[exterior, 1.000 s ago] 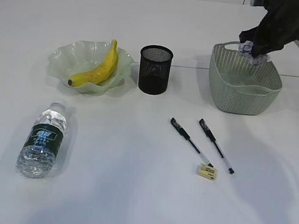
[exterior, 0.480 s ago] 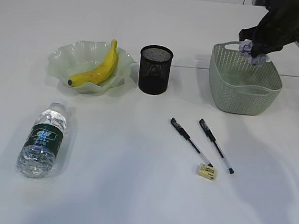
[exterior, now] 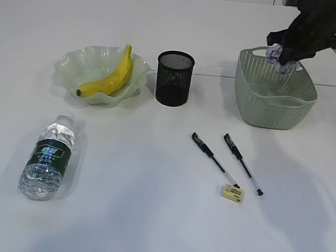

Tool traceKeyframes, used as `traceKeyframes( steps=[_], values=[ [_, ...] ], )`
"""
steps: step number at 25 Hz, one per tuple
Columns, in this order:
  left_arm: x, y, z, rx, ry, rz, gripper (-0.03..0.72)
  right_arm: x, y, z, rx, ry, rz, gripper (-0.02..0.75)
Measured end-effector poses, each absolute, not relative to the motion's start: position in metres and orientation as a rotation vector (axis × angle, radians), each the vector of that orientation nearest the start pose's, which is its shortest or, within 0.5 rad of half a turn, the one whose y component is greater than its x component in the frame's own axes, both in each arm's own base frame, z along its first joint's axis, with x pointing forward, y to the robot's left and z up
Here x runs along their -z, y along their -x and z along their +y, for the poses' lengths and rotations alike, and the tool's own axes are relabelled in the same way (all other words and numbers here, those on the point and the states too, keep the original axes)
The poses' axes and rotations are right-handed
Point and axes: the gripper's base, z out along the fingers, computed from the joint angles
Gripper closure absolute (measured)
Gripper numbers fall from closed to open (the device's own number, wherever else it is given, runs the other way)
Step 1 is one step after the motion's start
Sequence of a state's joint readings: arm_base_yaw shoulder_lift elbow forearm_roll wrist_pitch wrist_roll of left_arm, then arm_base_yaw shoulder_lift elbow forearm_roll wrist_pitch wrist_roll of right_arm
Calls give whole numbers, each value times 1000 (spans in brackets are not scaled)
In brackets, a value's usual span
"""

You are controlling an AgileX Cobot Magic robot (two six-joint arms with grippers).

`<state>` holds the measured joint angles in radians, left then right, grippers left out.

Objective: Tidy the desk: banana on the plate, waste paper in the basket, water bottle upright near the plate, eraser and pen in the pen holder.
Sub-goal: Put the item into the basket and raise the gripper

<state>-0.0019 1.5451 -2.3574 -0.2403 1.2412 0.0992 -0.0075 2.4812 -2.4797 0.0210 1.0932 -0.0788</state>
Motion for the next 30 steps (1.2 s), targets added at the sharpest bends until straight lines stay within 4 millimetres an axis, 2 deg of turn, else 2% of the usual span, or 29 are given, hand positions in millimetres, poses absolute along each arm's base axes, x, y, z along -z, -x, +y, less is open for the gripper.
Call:
traceKeyframes(
  steps=[5, 14, 24, 30],
  values=[
    [-587, -254, -21, 205, -175, 1894, 412, -231, -542, -2, -5, 86, 2597, 650],
    [-585, -253, -21, 206, -180, 1919, 412, -231, -541, 2, -72, 61, 2606, 476],
    [-585, -253, -22, 210, -182, 1921, 412, -231, -539, 3, -89, 58, 2618, 464],
    [-585, -252, -24, 237, -190, 1917, 412, -254, -534, 3, -91, 58, 2576, 464]
  ],
)
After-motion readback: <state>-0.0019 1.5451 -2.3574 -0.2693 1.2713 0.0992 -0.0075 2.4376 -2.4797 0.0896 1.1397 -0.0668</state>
